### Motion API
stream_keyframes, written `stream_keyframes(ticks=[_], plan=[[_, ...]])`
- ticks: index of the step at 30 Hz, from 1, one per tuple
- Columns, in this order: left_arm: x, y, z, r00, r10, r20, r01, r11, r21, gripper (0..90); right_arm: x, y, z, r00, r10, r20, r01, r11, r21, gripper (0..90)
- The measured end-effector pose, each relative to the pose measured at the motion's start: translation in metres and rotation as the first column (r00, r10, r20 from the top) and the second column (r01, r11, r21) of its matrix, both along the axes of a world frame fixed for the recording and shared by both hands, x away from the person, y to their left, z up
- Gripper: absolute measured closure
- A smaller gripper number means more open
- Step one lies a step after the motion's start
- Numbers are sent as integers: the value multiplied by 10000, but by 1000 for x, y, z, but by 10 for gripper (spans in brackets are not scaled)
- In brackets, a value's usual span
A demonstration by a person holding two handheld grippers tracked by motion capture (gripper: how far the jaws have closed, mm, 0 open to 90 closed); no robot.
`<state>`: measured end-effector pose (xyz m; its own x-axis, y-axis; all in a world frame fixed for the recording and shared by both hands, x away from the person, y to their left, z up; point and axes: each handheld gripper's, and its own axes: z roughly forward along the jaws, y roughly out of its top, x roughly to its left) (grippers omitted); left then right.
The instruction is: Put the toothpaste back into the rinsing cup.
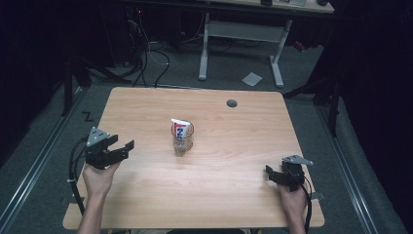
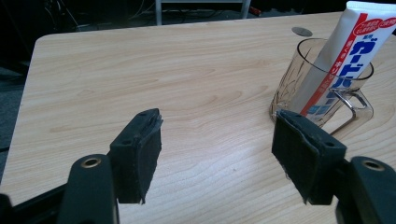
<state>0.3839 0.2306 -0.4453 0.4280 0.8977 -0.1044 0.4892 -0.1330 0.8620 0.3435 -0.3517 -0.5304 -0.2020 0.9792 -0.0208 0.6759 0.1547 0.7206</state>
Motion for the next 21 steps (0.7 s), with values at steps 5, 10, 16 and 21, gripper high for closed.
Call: stream_keyframes(ticks=[5,10,16,21], plan=[[-1,1,-3,10000,-7,-77,7,10000,15,332,0,0,0,10000,5,8,-5,10000,-6,277],[-3,2,-7,9999,54,-134,-54,10000,-51,332,0,0,0,10000,-13,-7,13,10000,7,277],[-4,3,-13,9997,53,-228,-55,9999,-89,335,0,0,0,10000,-7,3,7,10000,0,277],[-6,3,-18,9994,59,-331,-62,9999,-82,338,0,0,0,10000,-10,5,10,10000,-2,277]])
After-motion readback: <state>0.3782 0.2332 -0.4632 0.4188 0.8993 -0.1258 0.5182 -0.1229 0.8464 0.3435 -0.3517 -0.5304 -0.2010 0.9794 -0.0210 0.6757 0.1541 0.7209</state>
